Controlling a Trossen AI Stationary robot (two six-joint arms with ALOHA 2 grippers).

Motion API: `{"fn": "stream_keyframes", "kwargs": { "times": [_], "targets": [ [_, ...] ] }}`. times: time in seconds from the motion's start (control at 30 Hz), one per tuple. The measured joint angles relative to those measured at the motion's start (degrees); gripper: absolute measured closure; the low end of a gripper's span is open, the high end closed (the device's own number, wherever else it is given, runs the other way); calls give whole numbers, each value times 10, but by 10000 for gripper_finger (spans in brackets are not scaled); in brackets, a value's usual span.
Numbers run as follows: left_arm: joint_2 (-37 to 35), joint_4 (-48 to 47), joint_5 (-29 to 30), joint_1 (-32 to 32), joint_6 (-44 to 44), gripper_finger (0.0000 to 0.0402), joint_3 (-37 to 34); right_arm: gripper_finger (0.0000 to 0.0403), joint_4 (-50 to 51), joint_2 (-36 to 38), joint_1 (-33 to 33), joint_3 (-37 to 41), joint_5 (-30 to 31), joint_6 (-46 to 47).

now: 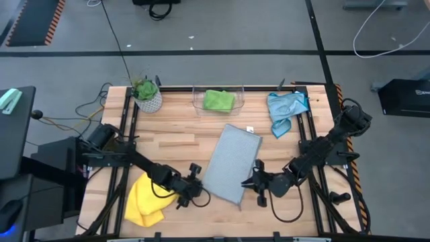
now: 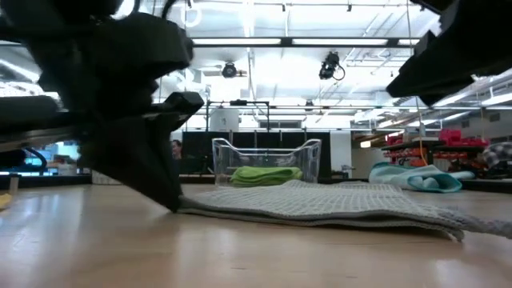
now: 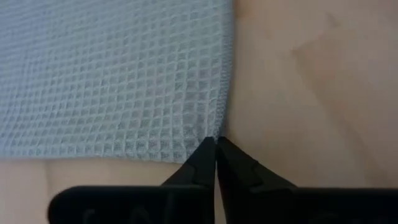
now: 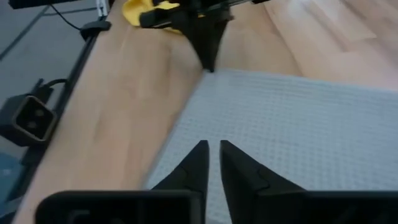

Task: Fold microfiber towels
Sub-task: Fold the gray microfiber cloth

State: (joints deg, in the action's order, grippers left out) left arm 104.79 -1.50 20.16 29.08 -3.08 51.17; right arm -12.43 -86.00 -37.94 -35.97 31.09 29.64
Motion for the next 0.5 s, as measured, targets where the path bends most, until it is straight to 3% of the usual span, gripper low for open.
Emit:
{"fn": "stream_keyframes", "kwargs": {
  "times": [0.23, 0.5],
  "targets": [
    [1, -10, -6, -1, 70, 393, 73, 278, 44, -20, -25, -48, 17, 25],
    [0, -54, -21, 0, 140, 396, 146, 211, 203, -128, -29, -191, 30, 68]
  ]
}}
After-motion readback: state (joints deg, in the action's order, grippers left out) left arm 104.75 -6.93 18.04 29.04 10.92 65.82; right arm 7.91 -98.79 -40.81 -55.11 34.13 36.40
